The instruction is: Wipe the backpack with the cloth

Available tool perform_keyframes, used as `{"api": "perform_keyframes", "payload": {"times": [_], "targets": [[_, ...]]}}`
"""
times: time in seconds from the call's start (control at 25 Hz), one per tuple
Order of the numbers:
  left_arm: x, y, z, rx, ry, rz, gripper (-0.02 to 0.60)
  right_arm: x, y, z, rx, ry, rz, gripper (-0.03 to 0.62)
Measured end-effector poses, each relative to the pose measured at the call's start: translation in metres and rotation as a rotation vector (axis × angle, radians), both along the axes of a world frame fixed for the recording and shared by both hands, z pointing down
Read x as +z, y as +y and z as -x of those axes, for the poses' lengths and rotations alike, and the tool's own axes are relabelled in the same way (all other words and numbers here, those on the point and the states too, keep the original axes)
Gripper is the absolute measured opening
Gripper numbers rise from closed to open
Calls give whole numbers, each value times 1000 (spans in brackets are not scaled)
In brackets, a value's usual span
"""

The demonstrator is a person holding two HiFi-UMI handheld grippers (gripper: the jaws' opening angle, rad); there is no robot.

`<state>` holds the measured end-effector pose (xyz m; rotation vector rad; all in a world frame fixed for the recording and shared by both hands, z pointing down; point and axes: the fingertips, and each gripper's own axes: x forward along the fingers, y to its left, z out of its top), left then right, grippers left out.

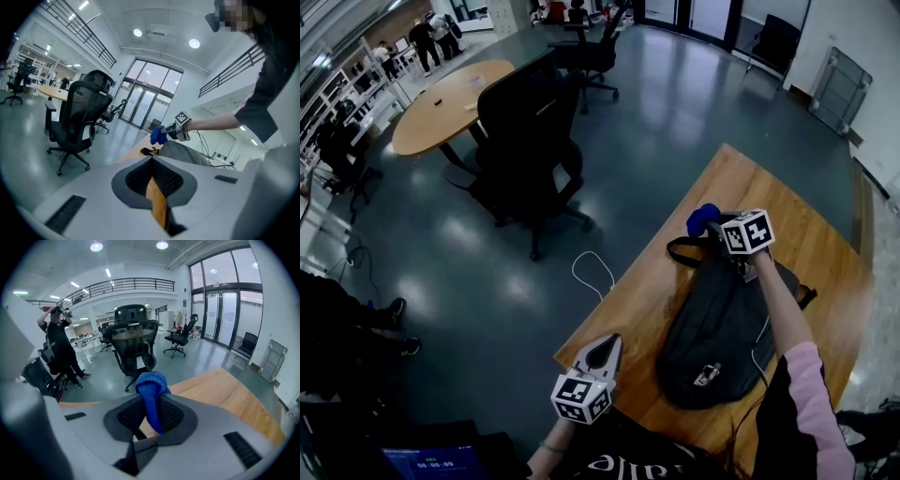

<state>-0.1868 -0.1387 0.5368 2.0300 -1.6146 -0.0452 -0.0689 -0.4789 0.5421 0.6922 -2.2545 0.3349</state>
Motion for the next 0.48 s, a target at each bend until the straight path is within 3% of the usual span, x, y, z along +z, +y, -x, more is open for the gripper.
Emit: {"api": "perform_keyframes", "payload": {"times": [0.24,0.48], "targets": [[-1,0,1,11,8,-13,-2,15,35,-2,45,6,80,55],[-4,6,-7,47,17,-27,-2,4,90,7,2,-53,89,55]]}}
